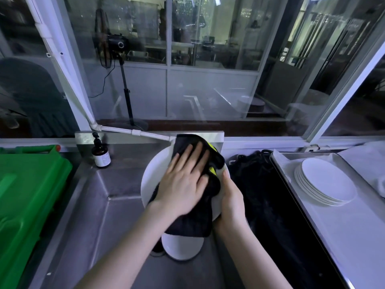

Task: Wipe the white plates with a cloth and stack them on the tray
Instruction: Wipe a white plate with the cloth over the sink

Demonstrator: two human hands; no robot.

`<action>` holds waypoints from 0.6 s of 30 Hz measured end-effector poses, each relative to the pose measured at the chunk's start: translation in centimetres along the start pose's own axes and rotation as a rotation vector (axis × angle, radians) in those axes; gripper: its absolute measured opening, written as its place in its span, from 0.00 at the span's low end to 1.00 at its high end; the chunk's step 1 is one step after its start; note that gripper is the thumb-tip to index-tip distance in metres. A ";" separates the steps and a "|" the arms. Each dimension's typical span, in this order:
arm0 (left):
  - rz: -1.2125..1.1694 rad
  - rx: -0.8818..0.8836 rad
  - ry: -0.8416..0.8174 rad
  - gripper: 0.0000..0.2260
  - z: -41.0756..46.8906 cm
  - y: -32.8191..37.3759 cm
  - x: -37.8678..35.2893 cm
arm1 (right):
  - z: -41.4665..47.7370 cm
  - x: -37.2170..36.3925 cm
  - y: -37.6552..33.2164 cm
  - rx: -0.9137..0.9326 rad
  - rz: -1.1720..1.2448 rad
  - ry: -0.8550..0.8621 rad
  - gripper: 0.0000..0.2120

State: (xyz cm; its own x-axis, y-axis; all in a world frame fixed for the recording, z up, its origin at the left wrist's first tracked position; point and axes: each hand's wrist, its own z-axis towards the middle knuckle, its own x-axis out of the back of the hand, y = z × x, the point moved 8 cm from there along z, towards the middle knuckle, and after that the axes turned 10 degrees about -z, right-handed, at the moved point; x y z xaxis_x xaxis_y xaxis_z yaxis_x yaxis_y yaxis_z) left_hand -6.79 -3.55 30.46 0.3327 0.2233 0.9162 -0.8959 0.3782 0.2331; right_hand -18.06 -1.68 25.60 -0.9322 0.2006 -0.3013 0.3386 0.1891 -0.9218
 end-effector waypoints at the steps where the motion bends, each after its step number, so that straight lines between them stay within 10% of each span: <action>1: 0.012 0.032 -0.002 0.27 0.5 -1.0 0.3 | 0.1 0.3 -0.3 -0.004 0.005 0.017 0.17; 18: -0.093 -0.080 0.005 0.27 -0.7 0.3 -0.4 | -0.7 0.4 -0.9 0.021 -0.061 0.031 0.15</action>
State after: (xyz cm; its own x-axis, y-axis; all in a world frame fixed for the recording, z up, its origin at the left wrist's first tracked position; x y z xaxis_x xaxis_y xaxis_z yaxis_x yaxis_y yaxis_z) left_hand -6.94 -2.89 29.91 0.4144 0.1882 0.8904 -0.8350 0.4678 0.2898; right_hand -18.69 -1.12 26.48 -0.9465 0.2191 -0.2367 0.2780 0.1819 -0.9432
